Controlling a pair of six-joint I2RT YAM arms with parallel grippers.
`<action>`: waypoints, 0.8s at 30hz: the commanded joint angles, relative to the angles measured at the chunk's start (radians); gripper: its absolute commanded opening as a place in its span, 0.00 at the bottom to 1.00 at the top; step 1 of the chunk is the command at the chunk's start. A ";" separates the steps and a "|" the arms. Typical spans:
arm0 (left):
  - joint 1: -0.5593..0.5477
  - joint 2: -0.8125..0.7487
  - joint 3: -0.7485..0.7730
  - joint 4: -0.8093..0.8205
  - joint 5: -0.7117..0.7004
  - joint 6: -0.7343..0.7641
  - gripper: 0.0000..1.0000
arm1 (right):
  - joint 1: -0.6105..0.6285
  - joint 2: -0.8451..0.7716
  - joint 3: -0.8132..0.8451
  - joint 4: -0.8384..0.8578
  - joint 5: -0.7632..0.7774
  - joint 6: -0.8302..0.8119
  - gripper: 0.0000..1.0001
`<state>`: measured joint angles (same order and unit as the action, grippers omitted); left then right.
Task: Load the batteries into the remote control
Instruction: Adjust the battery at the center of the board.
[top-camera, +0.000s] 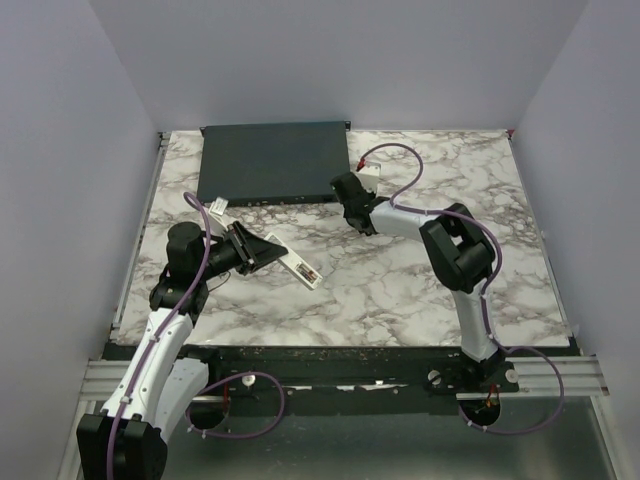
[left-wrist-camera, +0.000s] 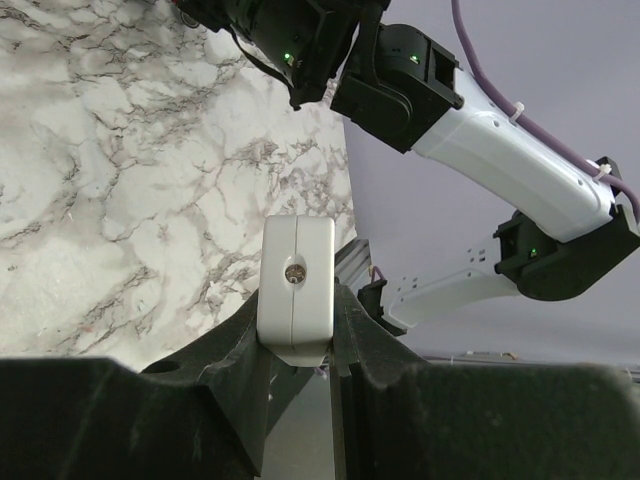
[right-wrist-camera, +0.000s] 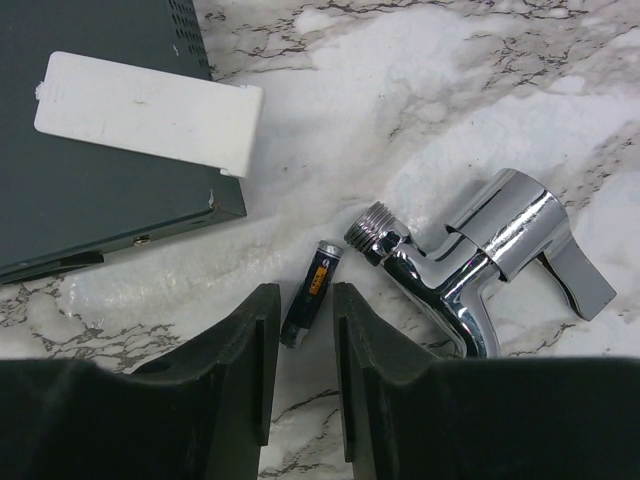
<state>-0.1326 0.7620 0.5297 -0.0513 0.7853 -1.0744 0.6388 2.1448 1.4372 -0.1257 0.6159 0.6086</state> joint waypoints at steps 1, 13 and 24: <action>0.004 -0.015 0.019 0.022 0.007 -0.013 0.00 | -0.006 0.045 0.035 -0.044 0.033 -0.009 0.33; 0.006 0.002 0.004 0.086 0.034 -0.053 0.00 | -0.006 0.016 -0.035 -0.048 -0.009 -0.030 0.17; 0.026 -0.007 0.023 0.053 0.026 -0.022 0.00 | 0.001 -0.224 -0.274 0.021 -0.217 -0.133 0.01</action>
<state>-0.1299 0.7670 0.5255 0.0055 0.7967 -1.1217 0.6342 2.0441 1.2896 -0.0669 0.5247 0.5320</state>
